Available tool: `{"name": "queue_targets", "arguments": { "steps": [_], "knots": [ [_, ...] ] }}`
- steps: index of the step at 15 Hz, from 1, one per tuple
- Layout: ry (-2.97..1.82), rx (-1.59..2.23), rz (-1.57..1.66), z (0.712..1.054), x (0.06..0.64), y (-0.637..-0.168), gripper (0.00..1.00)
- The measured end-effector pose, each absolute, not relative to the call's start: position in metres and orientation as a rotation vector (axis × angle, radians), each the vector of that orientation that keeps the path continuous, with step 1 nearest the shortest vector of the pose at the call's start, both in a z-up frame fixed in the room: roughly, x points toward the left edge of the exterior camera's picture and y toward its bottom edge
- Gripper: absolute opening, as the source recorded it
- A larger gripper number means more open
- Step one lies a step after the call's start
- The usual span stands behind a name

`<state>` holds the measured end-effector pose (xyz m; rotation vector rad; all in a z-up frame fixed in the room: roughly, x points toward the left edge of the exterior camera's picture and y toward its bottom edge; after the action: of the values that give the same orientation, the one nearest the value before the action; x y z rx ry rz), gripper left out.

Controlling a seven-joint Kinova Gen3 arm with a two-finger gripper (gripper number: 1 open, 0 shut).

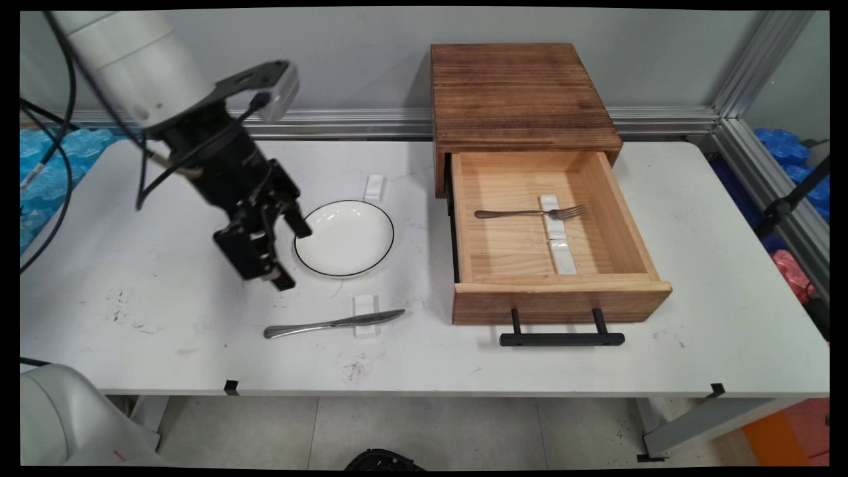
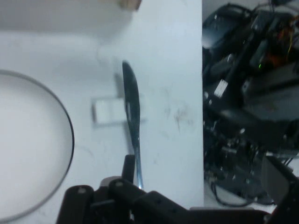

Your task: Pick up the knife from the right of the white plate

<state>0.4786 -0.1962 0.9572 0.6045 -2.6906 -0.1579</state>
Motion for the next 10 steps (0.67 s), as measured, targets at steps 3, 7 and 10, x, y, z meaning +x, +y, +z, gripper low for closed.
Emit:
{"name": "queue_targets", "arguments": {
  "steps": [3,7,10],
  "knots": [
    [-2.735,0.606,-0.157,0.942,0.489,-0.178,1.00],
    [-2.781,0.593,-0.158,0.920,0.499,-0.157,1.00],
    [-2.811,0.588,-0.139,0.903,0.504,-0.149,1.00]
  ]
}}
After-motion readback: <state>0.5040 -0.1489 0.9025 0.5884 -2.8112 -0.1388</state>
